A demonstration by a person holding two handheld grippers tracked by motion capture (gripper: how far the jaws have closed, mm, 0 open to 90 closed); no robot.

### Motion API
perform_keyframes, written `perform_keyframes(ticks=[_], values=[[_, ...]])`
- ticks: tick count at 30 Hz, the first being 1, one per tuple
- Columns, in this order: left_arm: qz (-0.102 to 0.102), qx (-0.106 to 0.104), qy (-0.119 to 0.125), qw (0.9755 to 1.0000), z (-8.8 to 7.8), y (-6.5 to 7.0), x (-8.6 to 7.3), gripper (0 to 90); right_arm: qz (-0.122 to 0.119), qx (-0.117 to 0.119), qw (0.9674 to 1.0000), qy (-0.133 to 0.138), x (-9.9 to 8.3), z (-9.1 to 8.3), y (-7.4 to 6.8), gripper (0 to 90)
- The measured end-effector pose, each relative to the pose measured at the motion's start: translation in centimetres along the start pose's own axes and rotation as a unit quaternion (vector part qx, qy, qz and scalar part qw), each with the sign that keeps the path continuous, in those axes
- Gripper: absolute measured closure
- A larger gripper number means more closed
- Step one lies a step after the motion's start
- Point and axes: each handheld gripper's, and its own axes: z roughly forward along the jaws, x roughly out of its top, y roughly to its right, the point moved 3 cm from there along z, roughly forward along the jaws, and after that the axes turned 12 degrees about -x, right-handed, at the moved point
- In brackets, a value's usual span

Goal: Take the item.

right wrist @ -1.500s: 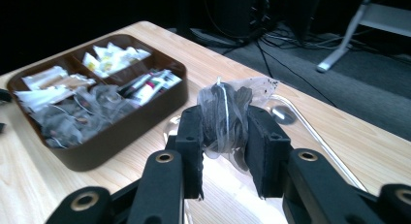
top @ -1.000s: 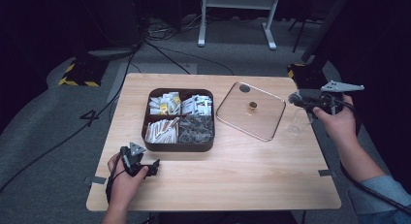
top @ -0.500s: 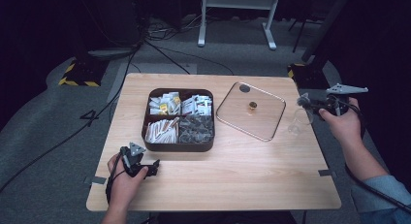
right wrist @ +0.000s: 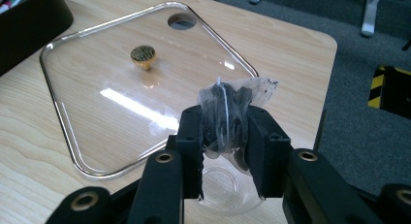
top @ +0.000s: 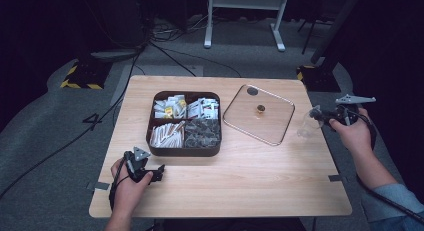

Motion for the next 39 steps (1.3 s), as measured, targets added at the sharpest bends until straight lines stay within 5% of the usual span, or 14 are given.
perform_keyframes(ticks=[16, 22, 39], values=[[-0.001, 0.000, -0.001, 1.0000, 0.0, 0.0, 0.0, 6.1, 0.008, 0.001, 0.9996, -0.028, -1.4, 1.3, -0.3, 69.1], [0.000, 0.000, -0.001, 1.0000, 0.0, 0.0, 0.0, 6.0, 0.038, 0.001, 0.9993, 0.004, -1.0, 0.9, -0.6, 52.2], [0.000, 0.002, 0.000, 1.0000, 0.1, 0.0, 0.1, 5.7, 0.030, 0.030, 0.9981, 0.044, 1.2, -0.3, -2.8, 50.8]])
